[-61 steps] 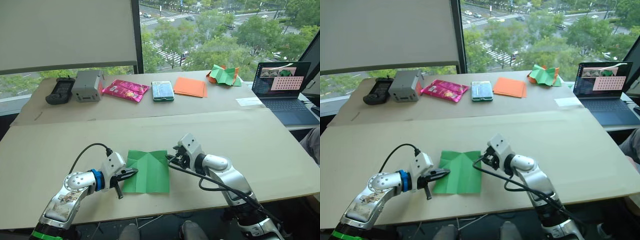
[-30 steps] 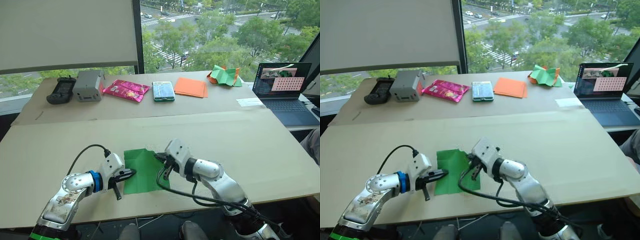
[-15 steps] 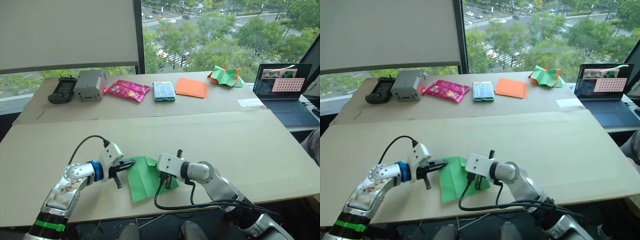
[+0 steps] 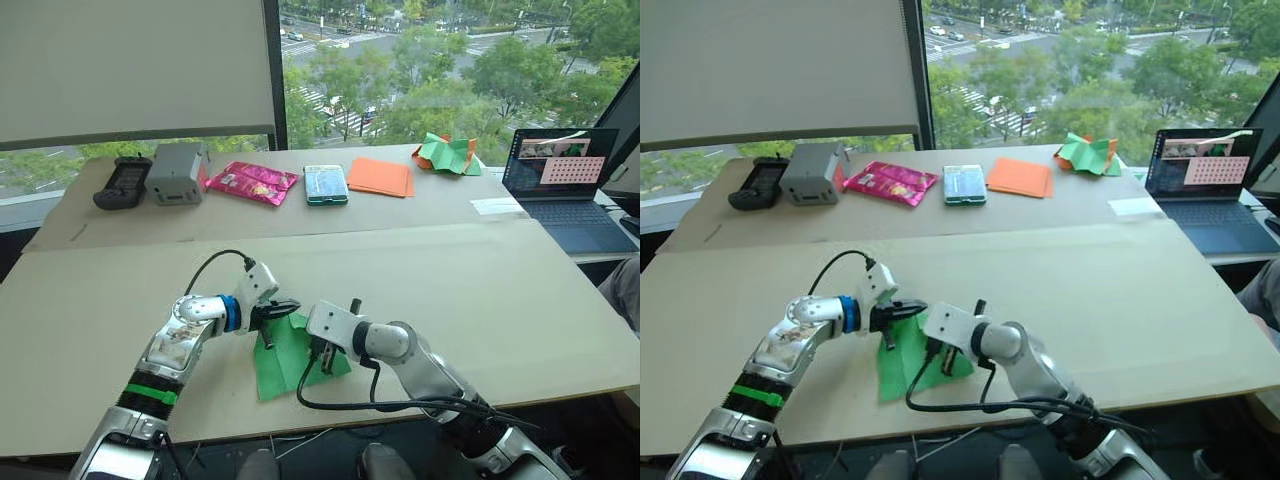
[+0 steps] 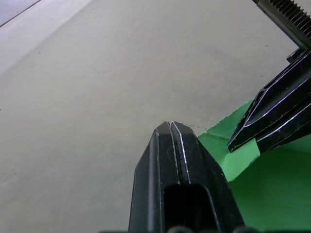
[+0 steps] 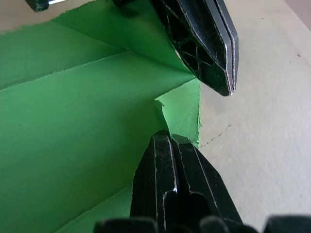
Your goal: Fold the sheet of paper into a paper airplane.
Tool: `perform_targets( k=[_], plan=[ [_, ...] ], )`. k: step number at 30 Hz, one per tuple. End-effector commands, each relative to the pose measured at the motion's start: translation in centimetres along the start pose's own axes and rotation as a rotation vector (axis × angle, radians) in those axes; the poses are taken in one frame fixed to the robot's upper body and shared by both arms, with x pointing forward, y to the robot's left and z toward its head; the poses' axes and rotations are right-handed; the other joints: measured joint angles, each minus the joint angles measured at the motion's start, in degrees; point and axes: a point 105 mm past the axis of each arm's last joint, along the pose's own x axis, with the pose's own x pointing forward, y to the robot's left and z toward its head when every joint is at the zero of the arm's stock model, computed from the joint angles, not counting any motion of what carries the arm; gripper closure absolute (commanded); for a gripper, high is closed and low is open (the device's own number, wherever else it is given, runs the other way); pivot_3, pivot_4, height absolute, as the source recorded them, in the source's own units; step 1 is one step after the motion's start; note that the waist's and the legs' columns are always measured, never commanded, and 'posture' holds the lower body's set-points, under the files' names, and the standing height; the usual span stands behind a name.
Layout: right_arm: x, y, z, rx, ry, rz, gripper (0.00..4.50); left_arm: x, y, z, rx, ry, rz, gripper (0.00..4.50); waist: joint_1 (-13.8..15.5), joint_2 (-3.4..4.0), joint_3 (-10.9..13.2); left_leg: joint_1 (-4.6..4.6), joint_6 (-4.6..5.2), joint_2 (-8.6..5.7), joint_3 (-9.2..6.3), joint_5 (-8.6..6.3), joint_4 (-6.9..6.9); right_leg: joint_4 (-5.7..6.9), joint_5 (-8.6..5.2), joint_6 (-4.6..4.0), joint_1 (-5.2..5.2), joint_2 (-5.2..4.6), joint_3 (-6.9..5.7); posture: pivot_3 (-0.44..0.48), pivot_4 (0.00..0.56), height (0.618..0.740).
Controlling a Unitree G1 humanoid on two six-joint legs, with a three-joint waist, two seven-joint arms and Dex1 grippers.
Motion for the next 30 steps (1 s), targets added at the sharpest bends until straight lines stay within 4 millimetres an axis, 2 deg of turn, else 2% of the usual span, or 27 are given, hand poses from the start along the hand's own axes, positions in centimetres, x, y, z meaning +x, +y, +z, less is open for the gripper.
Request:
perform_targets(
  k=[1, 8, 11, 15, 21, 26, 30],
  plan=[
    [-0.2, -1.0, -1.0, 0.026, 0.102, -0.102, 4.48, 0.0, 1.0, 2.2, 0.099, -0.023, -0.010, 4.50, 0.1, 0.00, 0.0, 0.00, 0.00, 0.00, 0.00, 0.00, 0.00, 0.00, 0.00, 0.00, 0.02, 0.00, 0.00, 0.000, 0.150, 0.706],
    [-0.5, -1.1, -1.3, 0.043, 0.174, -0.172, 4.48, -2.4, 3.8, 5.3, 0.201, -0.036, 0.057, 4.50, 0.1, 0.02, 0.0, -0.10, 0.00, 0.00, -0.01, 0.01, 0.01, 0.02, 0.00, 0.00, 0.01, 0.00, 0.00, 0.000, 0.150, 0.706],
    [-0.7, -1.7, -1.8, 0.019, 0.224, -0.215, 4.48, -2.5, 3.2, 6.5, 0.238, -0.049, 0.019, 4.50, 0.2, 0.03, 0.0, -0.11, 0.01, 0.00, -0.02, 0.01, 0.00, 0.02, 0.00, 0.00, 0.02, 0.00, 0.00, 0.000, 0.150, 0.706],
    [-0.7, -1.8, -1.7, 0.012, 0.254, -0.245, 4.48, -1.7, 2.1, 7.1, 0.230, -0.076, -0.019, 4.50, 0.3, 0.05, 0.0, -0.10, -0.01, -0.01, -0.01, 0.00, 0.02, -0.07, 0.00, 0.00, -0.02, -0.01, 0.00, 0.000, 0.150, 0.706],
    [-0.6, -1.7, -1.5, 0.010, 0.267, -0.253, 4.48, 0.5, 0.2, 6.3, 0.159, -0.105, -0.057, 4.50, 0.1, 0.07, 0.0, -0.20, 0.01, -0.01, -0.02, 0.01, 0.02, -0.02, 0.00, 0.01, 0.12, 0.00, 0.00, 0.000, 0.150, 0.706],
    [-0.6, -1.7, -1.5, 0.007, 0.269, -0.250, 4.48, 2.0, 0.5, 4.6, 0.086, -0.093, -0.044, 4.50, 0.1, 0.07, 0.0, -0.24, 0.03, -0.01, -0.04, 0.02, 0.03, -0.01, 0.00, 0.01, 0.10, 0.02, 0.00, 0.000, 0.150, 0.706],
    [-0.7, -1.6, -1.5, 0.001, 0.268, -0.247, 4.48, 2.5, 1.5, 3.4, 0.060, -0.067, -0.017, 4.50, 0.1, 0.07, 0.0, -0.23, 0.03, -0.01, -0.06, 0.02, 0.04, -0.01, 0.00, 0.01, 0.10, 0.02, 0.00, 0.000, 0.150, 0.706]
  ],
)
